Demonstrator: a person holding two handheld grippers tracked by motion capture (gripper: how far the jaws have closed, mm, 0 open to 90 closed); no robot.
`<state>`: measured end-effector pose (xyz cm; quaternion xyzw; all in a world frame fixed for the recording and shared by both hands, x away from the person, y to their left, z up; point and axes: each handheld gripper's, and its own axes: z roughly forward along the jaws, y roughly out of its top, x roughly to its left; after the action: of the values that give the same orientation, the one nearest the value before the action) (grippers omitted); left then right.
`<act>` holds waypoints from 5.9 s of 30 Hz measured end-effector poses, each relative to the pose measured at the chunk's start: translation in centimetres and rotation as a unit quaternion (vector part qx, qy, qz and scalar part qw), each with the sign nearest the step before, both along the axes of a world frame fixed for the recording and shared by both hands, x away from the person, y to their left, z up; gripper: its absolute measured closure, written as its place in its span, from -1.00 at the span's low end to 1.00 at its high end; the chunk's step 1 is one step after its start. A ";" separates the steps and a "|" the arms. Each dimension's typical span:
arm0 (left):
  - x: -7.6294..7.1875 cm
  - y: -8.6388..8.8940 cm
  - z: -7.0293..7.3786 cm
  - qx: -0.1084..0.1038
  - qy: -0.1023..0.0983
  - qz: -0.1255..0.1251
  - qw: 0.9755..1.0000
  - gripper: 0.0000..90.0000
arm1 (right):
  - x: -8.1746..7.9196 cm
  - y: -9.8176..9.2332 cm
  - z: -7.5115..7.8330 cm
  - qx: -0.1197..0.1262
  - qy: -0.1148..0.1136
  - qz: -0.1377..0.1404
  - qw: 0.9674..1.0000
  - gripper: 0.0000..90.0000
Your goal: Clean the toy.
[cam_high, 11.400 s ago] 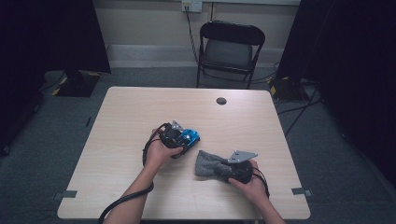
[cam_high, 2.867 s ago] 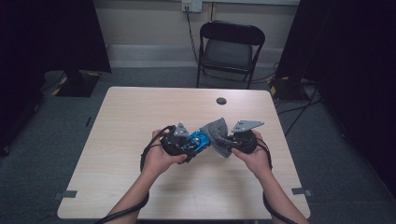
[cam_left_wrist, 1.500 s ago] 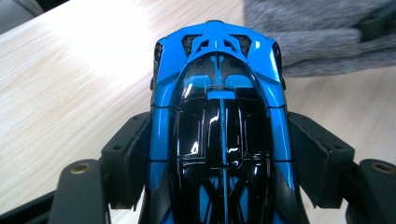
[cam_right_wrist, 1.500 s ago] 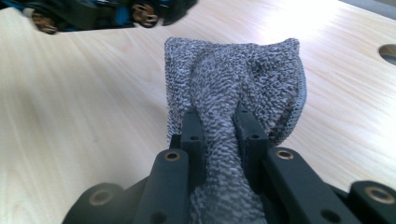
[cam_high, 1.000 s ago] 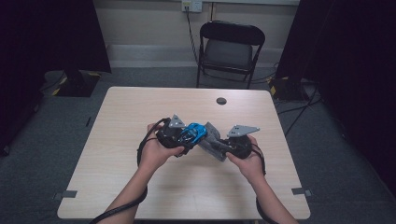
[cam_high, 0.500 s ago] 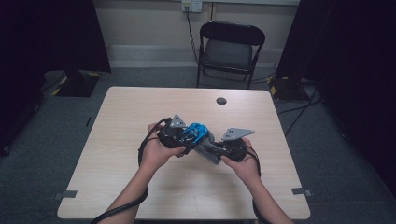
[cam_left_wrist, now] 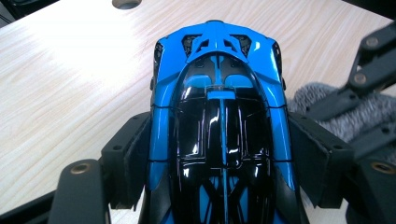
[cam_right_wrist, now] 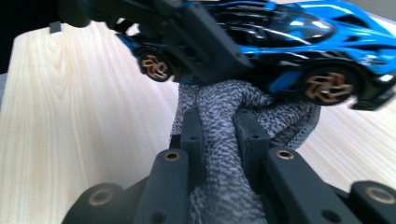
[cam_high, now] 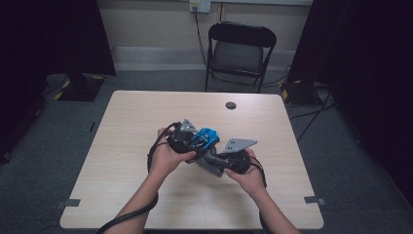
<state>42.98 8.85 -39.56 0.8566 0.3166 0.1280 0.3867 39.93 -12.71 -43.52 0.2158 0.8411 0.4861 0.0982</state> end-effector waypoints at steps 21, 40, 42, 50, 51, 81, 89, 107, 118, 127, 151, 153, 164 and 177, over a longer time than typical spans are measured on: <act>0.7 0.0 0.4 -0.015 -0.008 0.020 1.000 -0.37 | -1.1 1.4 -1.5 -0.019 0.012 0.050 0.998 0.70; -0.8 1.1 0.1 -0.013 -0.013 0.003 1.000 -0.37 | 1.6 -4.6 -0.5 -0.024 0.019 -0.057 0.998 0.70; -1.0 1.1 -0.1 -0.013 -0.011 0.000 1.000 -0.37 | 1.9 -5.0 -0.2 -0.021 0.019 -0.070 0.997 0.70; -1.6 1.4 -0.9 -0.013 -0.005 -0.005 1.000 -0.37 | 2.7 -5.7 0.6 -0.018 0.006 -0.100 0.995 0.70; -1.7 1.4 -1.0 -0.012 -0.006 -0.004 1.000 -0.37 | 2.8 -5.8 0.7 -0.017 0.007 -0.102 0.995 0.70; -1.0 0.6 -1.0 -0.018 0.003 -0.004 1.000 -0.37 | 2.2 -3.6 0.4 -0.002 0.006 -0.072 0.997 0.69; -0.7 0.2 -0.7 -0.029 0.004 0.000 1.000 -0.37 | 1.9 -3.0 0.3 0.001 0.010 -0.056 0.998 0.70; -0.1 -0.6 -0.6 -0.028 0.008 0.000 1.000 -0.37 | 1.1 -1.7 -0.3 0.010 0.008 -0.029 1.000 0.70; 0.2 -1.1 -0.6 -0.031 0.006 0.004 0.999 -0.37 | 0.7 -1.1 -0.6 0.016 0.012 -0.016 1.000 0.70; 0.4 -1.2 -0.6 -0.035 0.004 0.010 0.999 -0.37 | 0.4 -0.5 -0.9 0.023 0.019 -0.004 1.000 0.70; 1.0 -1.0 0.5 -0.038 -0.017 0.030 0.999 -0.37 | -0.7 1.1 -2.2 0.002 0.031 0.044 0.999 0.70; 1.0 -0.7 0.7 -0.038 -0.019 0.031 0.999 -0.37 | -0.7 0.8 -2.3 -0.004 0.032 0.043 0.999 0.69; 0.1 0.3 0.7 -0.031 -0.023 0.024 0.999 -0.37 | 0.8 -3.3 -1.2 -0.013 0.021 -0.035 0.999 0.69; -1.5 0.9 -1.5 -0.029 -0.012 0.013 0.999 -0.37 | 2.5 -6.7 0.1 -0.012 0.021 -0.112 0.993 0.69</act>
<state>41.52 9.75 -41.02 0.8393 0.3263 0.1339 0.4138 42.45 -19.39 -43.41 0.3174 0.8195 0.4571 0.1370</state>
